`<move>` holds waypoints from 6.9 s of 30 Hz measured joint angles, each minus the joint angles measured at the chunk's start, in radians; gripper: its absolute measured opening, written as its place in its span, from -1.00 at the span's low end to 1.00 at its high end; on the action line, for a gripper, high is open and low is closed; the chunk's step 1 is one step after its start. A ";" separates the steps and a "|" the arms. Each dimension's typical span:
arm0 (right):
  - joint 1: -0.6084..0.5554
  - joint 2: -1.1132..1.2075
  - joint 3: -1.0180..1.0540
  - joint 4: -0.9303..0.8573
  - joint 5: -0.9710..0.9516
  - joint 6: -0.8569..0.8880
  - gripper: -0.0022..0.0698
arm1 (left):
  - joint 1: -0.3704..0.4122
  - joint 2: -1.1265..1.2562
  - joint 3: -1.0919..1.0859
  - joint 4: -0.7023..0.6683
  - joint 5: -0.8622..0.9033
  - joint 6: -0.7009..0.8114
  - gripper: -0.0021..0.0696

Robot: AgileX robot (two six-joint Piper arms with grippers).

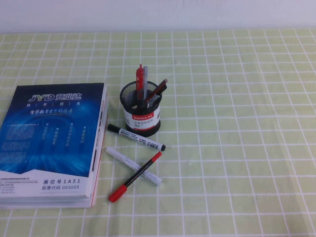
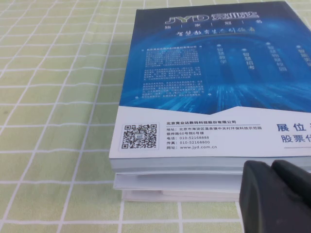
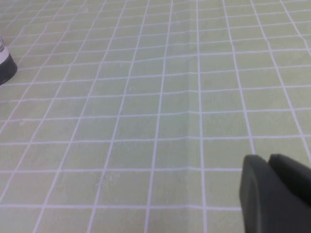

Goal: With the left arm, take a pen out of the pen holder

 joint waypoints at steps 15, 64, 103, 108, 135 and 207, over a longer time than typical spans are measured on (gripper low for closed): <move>0.000 0.000 0.000 0.000 0.000 0.000 -0.98 | 0.000 0.000 0.000 0.000 0.000 0.000 -0.94; 0.000 0.000 0.000 0.000 0.000 0.000 -0.98 | 0.000 0.000 0.000 0.005 -0.064 0.036 -0.94; 0.000 0.000 0.000 0.000 0.000 0.000 -0.98 | 0.000 0.126 0.000 0.280 -0.798 -0.313 -0.94; 0.000 0.000 0.000 0.000 0.000 0.000 -0.98 | 0.000 0.298 -0.025 0.304 -0.838 -0.322 -0.94; 0.000 0.000 0.000 0.000 0.000 0.000 -0.98 | 0.000 1.317 -0.207 0.710 -1.518 -0.787 -0.94; 0.000 0.000 0.000 0.000 0.000 0.000 -0.98 | -0.363 1.857 -0.794 0.592 -1.324 -0.552 -0.28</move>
